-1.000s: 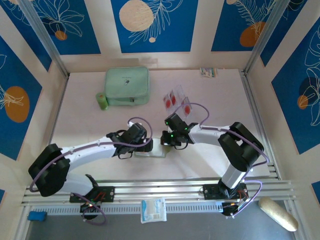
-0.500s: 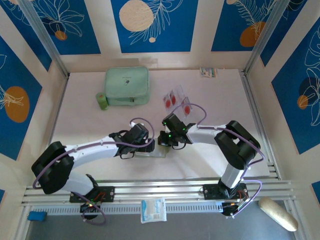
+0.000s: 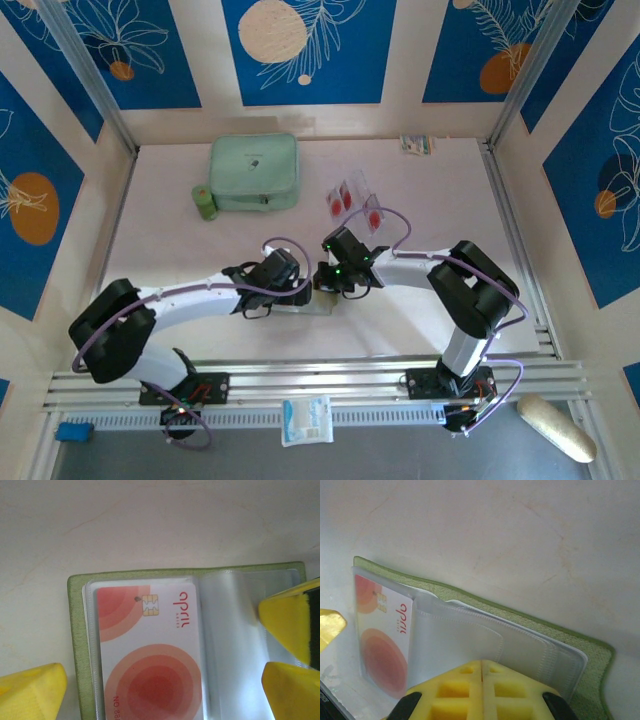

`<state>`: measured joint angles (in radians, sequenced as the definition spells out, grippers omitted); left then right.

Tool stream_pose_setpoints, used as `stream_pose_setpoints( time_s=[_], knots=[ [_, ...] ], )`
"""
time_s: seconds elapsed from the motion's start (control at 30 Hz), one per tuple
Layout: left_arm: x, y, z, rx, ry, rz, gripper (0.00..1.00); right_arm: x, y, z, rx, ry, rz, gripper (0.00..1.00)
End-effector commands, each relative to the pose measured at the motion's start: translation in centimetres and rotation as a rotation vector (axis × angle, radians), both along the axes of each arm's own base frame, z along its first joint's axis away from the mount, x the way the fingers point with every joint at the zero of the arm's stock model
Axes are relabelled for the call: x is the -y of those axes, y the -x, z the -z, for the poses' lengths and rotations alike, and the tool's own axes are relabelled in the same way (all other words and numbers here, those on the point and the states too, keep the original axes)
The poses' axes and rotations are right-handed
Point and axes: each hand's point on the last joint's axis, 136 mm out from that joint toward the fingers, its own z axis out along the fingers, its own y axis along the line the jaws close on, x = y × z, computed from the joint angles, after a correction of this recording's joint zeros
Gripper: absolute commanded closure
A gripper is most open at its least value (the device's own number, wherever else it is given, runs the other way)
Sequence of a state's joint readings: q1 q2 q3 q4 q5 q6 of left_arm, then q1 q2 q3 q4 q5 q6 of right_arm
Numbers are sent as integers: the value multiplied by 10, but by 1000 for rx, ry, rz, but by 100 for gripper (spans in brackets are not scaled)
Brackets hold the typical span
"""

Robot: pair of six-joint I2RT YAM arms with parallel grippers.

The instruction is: Put the credit cards into the card holder

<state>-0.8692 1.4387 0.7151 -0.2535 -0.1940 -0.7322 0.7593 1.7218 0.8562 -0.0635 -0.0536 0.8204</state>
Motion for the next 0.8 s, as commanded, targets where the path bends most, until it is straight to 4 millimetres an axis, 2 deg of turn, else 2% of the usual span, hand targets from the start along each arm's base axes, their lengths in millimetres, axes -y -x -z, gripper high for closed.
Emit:
stream_pose_setpoints(
  time_s=[0.0,0.3,0.37,0.43,0.5,0.57,0.77],
  knots=[
    [-2,7,12,-23,-14,0,1,-7,2,-3,-19,-24,-7,100],
    [-11,11,18,-26,-26,-18,6,-2,-1,-18,9,-42,18,100],
    [-11,11,18,-24,-25,-22,6,1,-2,-21,14,-43,29,93],
    [-12,12,18,-24,-26,-25,6,3,-2,-22,16,-44,39,76],
    [-13,12,18,-21,-24,-29,6,4,-1,-22,13,-45,45,67],
    [-14,12,18,-20,-26,-33,6,4,0,-20,8,-44,48,63],
    [-17,12,18,-16,-32,-42,5,1,1,-12,-21,-56,55,62]
  ],
)
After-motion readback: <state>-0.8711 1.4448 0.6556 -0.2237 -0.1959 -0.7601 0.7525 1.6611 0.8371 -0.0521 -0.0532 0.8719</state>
